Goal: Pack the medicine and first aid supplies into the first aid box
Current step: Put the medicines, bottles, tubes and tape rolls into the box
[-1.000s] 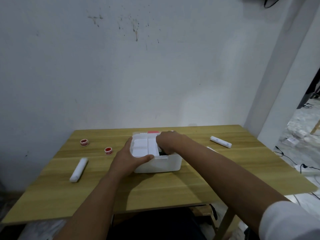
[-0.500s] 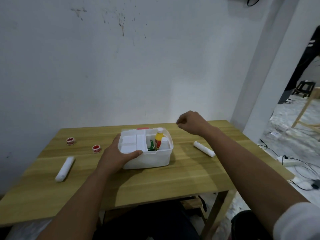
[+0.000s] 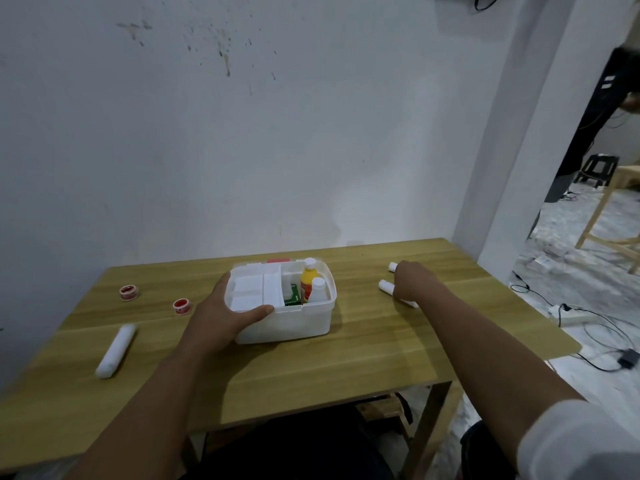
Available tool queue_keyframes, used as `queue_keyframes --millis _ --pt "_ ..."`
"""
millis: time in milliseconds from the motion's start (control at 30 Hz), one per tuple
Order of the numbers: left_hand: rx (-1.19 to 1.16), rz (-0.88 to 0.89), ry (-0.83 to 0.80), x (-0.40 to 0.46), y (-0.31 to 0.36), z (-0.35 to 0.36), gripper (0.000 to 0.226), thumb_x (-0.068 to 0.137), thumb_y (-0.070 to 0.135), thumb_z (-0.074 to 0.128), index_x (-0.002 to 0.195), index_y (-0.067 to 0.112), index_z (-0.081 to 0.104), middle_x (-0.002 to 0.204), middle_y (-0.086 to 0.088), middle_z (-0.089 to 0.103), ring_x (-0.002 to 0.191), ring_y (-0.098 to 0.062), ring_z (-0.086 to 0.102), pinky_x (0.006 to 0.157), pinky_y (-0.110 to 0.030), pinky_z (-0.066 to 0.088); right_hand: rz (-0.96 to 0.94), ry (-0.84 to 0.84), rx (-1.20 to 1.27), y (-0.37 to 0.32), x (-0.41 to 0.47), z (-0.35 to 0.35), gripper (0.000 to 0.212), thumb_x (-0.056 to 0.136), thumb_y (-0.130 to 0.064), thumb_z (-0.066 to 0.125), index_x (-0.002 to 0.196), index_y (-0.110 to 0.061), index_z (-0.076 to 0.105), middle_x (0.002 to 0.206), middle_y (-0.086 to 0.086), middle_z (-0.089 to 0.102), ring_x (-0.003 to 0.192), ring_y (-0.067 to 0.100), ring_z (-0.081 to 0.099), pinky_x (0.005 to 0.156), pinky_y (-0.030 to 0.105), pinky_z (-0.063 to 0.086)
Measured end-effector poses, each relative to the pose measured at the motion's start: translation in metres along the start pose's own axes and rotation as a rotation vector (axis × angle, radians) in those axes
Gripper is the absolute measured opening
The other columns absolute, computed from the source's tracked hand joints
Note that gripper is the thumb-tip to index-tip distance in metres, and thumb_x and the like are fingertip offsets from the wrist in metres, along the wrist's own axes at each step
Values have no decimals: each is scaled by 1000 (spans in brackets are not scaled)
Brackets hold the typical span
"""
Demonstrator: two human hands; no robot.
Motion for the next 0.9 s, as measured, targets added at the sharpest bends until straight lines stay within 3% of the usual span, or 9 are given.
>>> queue_keyframes --millis 67,200,267,400,500,667,767,833,900 --pt "5 2 15 2 -1 1 120 55 77 81 156 39 28 152 7 48 131 -24 50 91 -43 53 8 41 -35 6 9 0 65 89 -66 52 143 -30 53 133 7 60 121 32 57 95 45 47" --pt "17 -4 22 9 -3 2 120 56 76 81 156 39 27 153 8 47 133 -23 49 95 -45 53 86 -22 -36 13 25 -3 61 88 -60 60 139 -29 50 144 8 51 132 35 47 109 56 35" --pt "24 -3 29 10 -3 3 119 57 75 82 156 40 27 152 9 47 132 -22 49 95 -45 53 100 -55 -43 13 29 -7 54 91 -59 59 132 -26 54 138 4 57 129 32 52 110 55 33" --pt "10 8 36 10 -2 4 114 58 75 82 154 43 28 151 11 49 131 -20 49 95 -44 53 148 -10 -7 12 36 -10 43 88 -57 67 101 -18 56 106 2 63 108 29 62 105 51 40" --pt "4 15 51 8 0 4 111 60 73 83 153 44 30 149 12 50 129 -18 50 94 -43 53 132 -63 -19 1 32 -11 41 79 -41 80 95 -10 57 93 5 64 91 27 65 82 37 54" --pt "7 13 57 6 6 5 109 64 67 84 155 39 30 152 8 48 132 -22 49 93 -42 51 17 -46 211 -30 20 -31 35 72 -28 85 72 -6 58 66 7 61 64 24 63 52 26 46" --pt "9 0 70 3 10 4 108 65 65 85 155 37 32 151 7 50 131 -23 50 90 -40 49 -84 -10 595 -55 3 -64 30 76 -18 86 89 3 69 82 17 70 67 27 69 54 33 57" --pt "2 -8 69 1 12 3 109 64 65 85 154 37 33 150 6 51 129 -23 51 87 -39 48 -163 -13 804 -74 -17 -86 41 79 -14 86 115 -1 69 99 18 71 76 25 72 59 35 62" --pt "-1 -11 63 -1 14 3 109 62 67 85 154 37 34 150 5 51 126 -21 51 84 -37 48 -246 -48 921 -91 -37 -99 55 81 -11 85 131 -10 62 105 13 71 79 20 73 54 28 60"
Point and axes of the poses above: each hand's wrist, its own x-axis towards the middle knuckle, its own z-axis out of the palm, y = z × x, the point moved 5 cm from there along x, towards the middle knuckle
